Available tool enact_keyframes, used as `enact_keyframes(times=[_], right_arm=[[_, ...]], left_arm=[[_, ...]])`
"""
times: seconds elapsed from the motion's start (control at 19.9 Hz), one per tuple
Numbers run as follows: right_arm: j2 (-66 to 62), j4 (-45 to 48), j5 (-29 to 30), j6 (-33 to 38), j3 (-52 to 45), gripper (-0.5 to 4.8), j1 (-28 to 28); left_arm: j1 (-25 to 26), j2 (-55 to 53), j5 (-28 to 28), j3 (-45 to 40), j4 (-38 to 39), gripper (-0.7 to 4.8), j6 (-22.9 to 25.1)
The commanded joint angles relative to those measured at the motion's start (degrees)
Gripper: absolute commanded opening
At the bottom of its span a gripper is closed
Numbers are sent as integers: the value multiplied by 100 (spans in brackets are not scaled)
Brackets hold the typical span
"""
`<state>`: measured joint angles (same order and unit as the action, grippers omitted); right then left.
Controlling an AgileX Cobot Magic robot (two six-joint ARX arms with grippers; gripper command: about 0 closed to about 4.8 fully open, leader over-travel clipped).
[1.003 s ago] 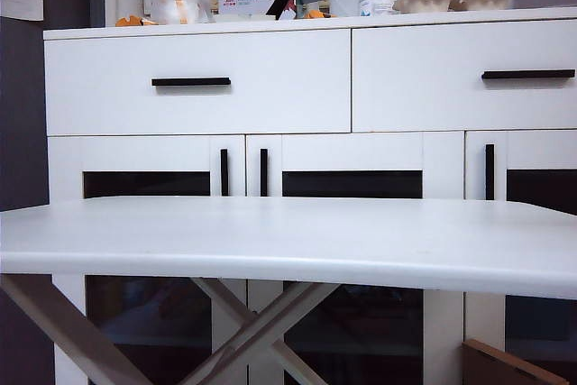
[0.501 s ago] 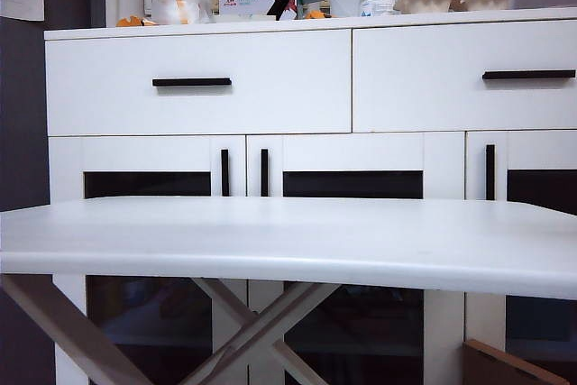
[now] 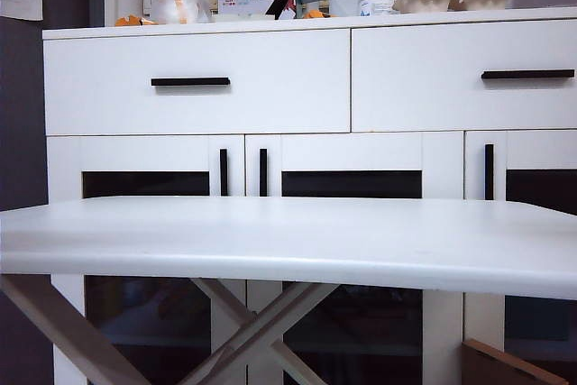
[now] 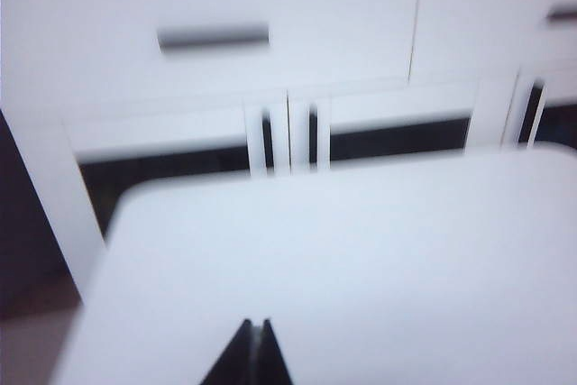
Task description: Pick up a can of beer from the white table, open the left drawer, place the beer inside the drawer, and finally close the drawer.
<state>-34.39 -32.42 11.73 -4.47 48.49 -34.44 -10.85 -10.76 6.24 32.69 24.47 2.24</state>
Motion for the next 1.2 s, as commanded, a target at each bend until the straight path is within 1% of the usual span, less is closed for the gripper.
enact_keyframes(times=[0.05, 0.25, 0.3, 0.4, 0.6, 0.85, 1.0, 1.2], right_arm=[[11, 96, 15, 17, 26, -5, -9], [11, 96, 17, 17, 26, -5, -9], [11, 98, 17, 17, 26, -4, -9], [11, 98, 17, 17, 26, -5, -9], [11, 101, 17, 17, 26, -5, -9], [11, 96, 17, 17, 26, -5, -9], [11, 101, 17, 17, 26, -5, -9], [11, 96, 17, 17, 26, -5, -9]], left_arm=[[-4, 13, 7, -638, -647, -5, -125], [-2, 17, -9, -1419, -1508, -5, -125], [-2, 17, -46, -1539, -1600, -5, -122], [-2, 17, -223, -1679, -1591, -5, -122], [26, 219, -271, -1956, -1615, -5, -118], [444, 1073, -326, -2649, -1733, -5, -122], [647, 1054, -417, -2791, -1801, -5, -120], [1239, 1054, -365, -2957, -1871, -5, -122]])
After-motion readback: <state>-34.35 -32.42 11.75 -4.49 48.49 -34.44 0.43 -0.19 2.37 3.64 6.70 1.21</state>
